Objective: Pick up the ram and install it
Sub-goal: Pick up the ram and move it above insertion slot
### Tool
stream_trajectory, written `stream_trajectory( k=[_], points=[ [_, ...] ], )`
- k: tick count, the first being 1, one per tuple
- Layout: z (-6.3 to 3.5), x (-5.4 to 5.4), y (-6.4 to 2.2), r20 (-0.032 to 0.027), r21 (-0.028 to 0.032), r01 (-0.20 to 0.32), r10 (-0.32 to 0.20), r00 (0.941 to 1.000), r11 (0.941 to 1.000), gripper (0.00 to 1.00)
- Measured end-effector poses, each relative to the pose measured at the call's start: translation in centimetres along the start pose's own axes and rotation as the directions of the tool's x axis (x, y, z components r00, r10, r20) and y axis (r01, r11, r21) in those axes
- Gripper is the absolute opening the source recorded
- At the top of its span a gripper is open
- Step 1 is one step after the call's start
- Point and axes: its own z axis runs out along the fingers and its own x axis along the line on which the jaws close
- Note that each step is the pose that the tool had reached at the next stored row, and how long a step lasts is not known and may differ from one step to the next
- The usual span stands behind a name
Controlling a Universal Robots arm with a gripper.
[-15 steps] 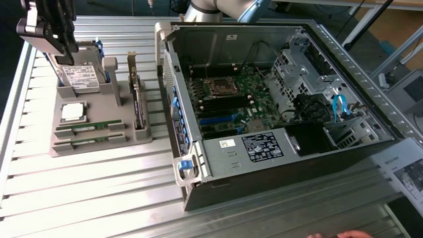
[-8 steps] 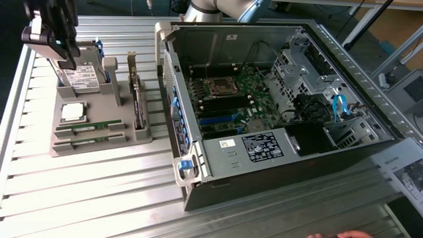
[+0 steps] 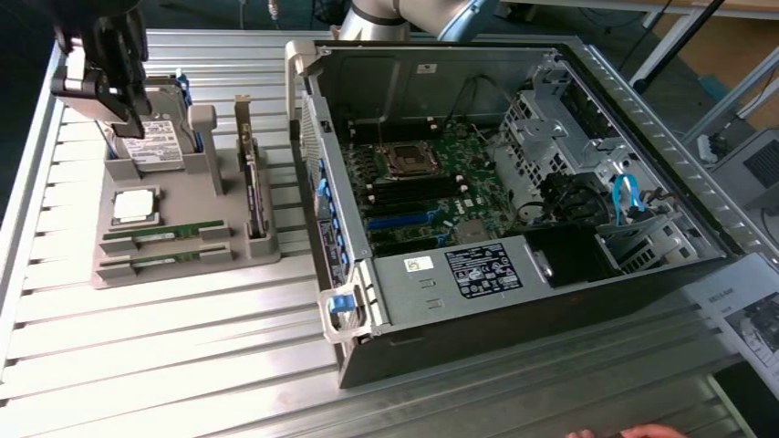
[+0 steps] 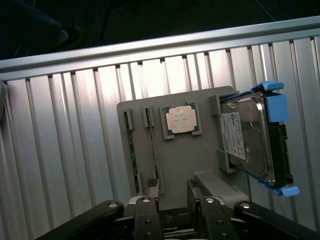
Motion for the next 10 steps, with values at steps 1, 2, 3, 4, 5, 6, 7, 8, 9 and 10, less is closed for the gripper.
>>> stream_trajectory(
  k=[1,2,3,4,5,6,7,8,9,10],
  points=[
    [0.15,0.01,-0.01,0.0001,-0.0001,0.0,0.0,1.0,1.0,0.36],
    [0.28,0.01,-0.02,0.0002,-0.0001,0.0,0.0,1.0,1.0,0.36],
    [0.34,0.01,-0.02,0.0002,-0.0002,0.0,0.0,1.0,1.0,0.36],
    [0.33,0.01,-0.02,0.0001,-0.0003,0.0,0.0,1.0,1.0,0.36],
    [0.33,0.01,-0.02,0.0001,-0.0004,0.0,0.0,1.0,1.0,0.36],
    [0.34,0.01,-0.02,0.0001,-0.0004,0.0,0.0,1.0,1.0,0.36],
    [0.34,0.01,-0.02,0.0001,-0.0003,0.0,0.0,1.0,1.0,0.36],
    [0.35,0.01,-0.02,0.0002,-0.0002,0.0,0.0,1.0,1.0,0.36],
    [0.35,0.01,-0.02,0.0002,-0.0002,0.0,0.0,1.0,1.0,0.36],
    [0.36,0.03,-0.02,0.0003,-0.0001,0.0,0.0,1.0,1.0,0.36]
  ],
)
